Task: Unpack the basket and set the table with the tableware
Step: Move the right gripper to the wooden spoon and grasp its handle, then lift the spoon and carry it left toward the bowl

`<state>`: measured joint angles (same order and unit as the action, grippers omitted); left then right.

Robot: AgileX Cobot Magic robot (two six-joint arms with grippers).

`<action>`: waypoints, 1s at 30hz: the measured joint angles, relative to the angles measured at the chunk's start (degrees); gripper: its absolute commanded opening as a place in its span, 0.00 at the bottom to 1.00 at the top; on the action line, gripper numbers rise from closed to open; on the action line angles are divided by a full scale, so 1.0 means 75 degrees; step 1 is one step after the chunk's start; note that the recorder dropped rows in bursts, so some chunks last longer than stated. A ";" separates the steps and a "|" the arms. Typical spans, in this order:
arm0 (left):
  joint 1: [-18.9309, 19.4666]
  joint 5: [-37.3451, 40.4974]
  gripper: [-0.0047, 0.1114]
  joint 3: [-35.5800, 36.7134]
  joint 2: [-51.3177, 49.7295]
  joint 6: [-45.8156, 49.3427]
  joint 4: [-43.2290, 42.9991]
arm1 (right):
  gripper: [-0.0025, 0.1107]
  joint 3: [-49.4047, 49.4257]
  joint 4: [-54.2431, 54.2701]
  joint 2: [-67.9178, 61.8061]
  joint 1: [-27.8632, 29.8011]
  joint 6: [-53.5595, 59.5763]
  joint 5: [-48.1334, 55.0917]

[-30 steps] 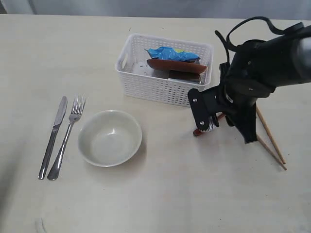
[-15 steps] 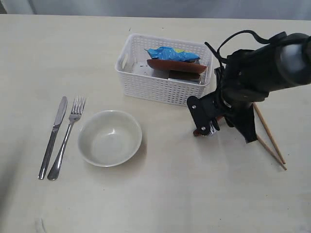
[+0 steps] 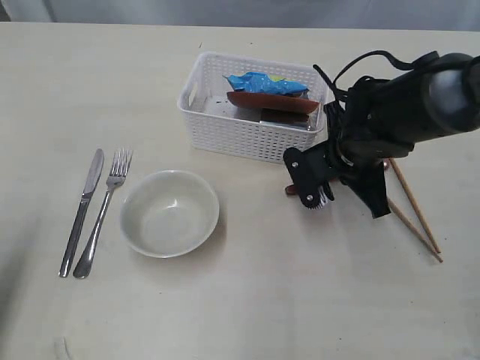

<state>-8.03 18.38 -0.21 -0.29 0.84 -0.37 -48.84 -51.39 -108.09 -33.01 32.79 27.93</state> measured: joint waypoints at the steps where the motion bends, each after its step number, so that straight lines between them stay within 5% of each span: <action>1: 0.0000 0.0000 0.04 0.0000 0.0000 0.0000 0.0000 | 0.02 0.0000 0.0000 0.0000 0.0000 0.0000 0.0000; 21: 0.0000 0.0000 0.04 0.0000 0.0000 0.0000 0.0000 | 0.02 0.0000 0.1325 0.1285 0.0000 -0.0036 0.0533; 30: 0.0000 0.0000 0.04 0.0000 0.0000 0.0000 0.0000 | 0.02 0.0007 0.4059 0.3237 0.0000 0.0894 0.0656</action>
<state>-8.03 18.38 -0.21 -0.29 0.84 -0.37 -48.80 -20.94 -83.82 -33.01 39.49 32.86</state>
